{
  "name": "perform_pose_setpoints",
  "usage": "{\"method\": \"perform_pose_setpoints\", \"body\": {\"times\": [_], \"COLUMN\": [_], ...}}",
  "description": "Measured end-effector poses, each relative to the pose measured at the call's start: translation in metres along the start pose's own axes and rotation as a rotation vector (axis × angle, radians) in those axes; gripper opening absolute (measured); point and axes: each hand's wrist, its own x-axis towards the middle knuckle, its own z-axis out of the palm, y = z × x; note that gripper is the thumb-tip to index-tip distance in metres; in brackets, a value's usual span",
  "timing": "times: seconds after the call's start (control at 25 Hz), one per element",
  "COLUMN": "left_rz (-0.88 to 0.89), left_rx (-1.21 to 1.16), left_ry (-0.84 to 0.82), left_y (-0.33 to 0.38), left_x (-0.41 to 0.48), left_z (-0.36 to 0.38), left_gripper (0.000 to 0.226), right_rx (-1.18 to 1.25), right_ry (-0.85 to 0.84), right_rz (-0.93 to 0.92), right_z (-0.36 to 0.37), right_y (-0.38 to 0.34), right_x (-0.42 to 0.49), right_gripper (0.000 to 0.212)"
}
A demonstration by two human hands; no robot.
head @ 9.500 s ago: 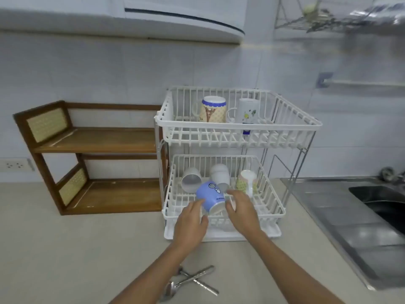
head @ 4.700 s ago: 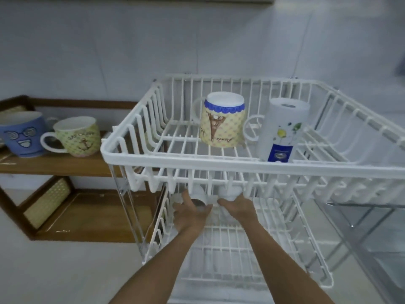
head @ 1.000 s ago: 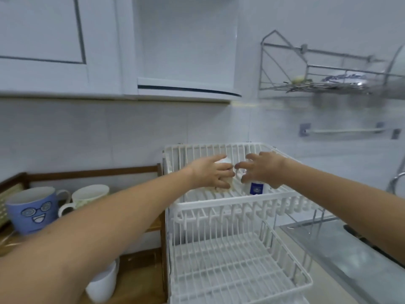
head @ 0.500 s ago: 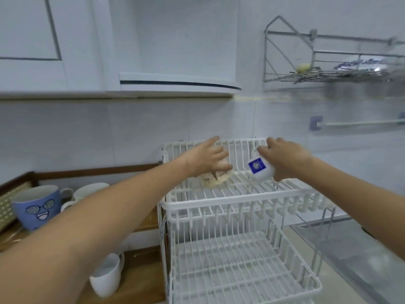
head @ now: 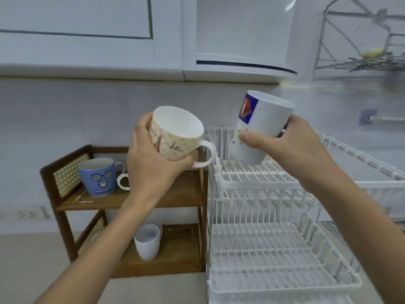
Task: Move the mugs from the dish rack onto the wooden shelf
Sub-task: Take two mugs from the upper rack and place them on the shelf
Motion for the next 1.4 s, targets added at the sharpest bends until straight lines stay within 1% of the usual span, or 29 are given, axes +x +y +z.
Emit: {"method": "perform_pose_setpoints", "body": {"times": [0.12,0.2,0.28,0.32,0.36,0.48,0.56,0.64,0.8,1.0,1.08,1.16,1.2,1.28,1.32,1.36,1.4], "left_rz": [-0.205,-0.337,-0.432,-0.464,-0.493,-0.580,-0.617,-0.633,-0.678,-0.687,-0.664,-0.640,-0.647,-0.674,-0.682,-0.685,-0.686], "left_rx": [-0.126,-0.162,-0.161,-0.154,-0.150,-0.174,-0.172,-0.147,-0.105,-0.026,0.037,0.108,0.116,0.117,0.120,0.127,0.138], "left_ry": [0.128,0.143,0.096,0.062,0.031,-0.052,-0.136,-0.224,-0.343,-0.479,-0.534,-0.578,-0.593,-0.619,-0.635,-0.658,-0.688], "left_y": [-0.018,-0.039,-0.059,-0.068,-0.076,-0.099,-0.115,-0.131,-0.153,-0.174,-0.182,-0.191,-0.196,-0.204,-0.207,-0.209,-0.211], "left_x": [-0.022,-0.038,-0.056,-0.066,-0.074,-0.094,-0.102,-0.109,-0.121,-0.132,-0.136,-0.139,-0.140,-0.142,-0.144,-0.146,-0.149], "left_z": [-0.027,-0.049,-0.064,-0.069,-0.069,-0.063,-0.059,-0.055,-0.042,-0.027,-0.021,-0.013,-0.008,0.003,0.009,0.016,0.024], "left_gripper": [0.090,0.084,0.080,0.080,0.079,0.077,0.081,0.084,0.085,0.090,0.093,0.098,0.100,0.102,0.102,0.103,0.104], "right_rx": [0.095,0.124,0.193,0.210,0.199,0.047,-0.017,-0.080,-0.174,-0.096,-0.092,-0.115,-0.097,-0.034,-0.041,-0.084,-0.147], "right_ry": [-0.052,-0.124,-0.176,-0.166,-0.131,0.003,0.062,0.091,0.061,0.044,0.028,0.066,0.118,0.212,0.197,0.143,0.058], "right_rz": [0.001,0.038,0.152,0.215,0.268,0.370,0.408,0.418,0.490,0.422,0.400,0.344,0.292,0.148,0.082,0.050,0.059], "right_z": [0.047,0.092,0.138,0.160,0.179,0.221,0.235,0.242,0.249,0.256,0.255,0.250,0.249,0.251,0.255,0.258,0.263], "right_y": [-0.021,-0.024,-0.016,-0.009,0.001,0.037,0.060,0.082,0.114,0.135,0.130,0.122,0.119,0.122,0.131,0.143,0.157], "right_x": [-0.003,0.000,0.008,0.013,0.019,0.037,0.047,0.056,0.065,0.050,0.045,0.028,0.010,-0.056,-0.098,-0.138,-0.173], "right_gripper": [0.065,0.067,0.071,0.071,0.071,0.073,0.074,0.067,0.073,0.070,0.066,0.068,0.068,0.055,0.046,0.040,0.036]}}
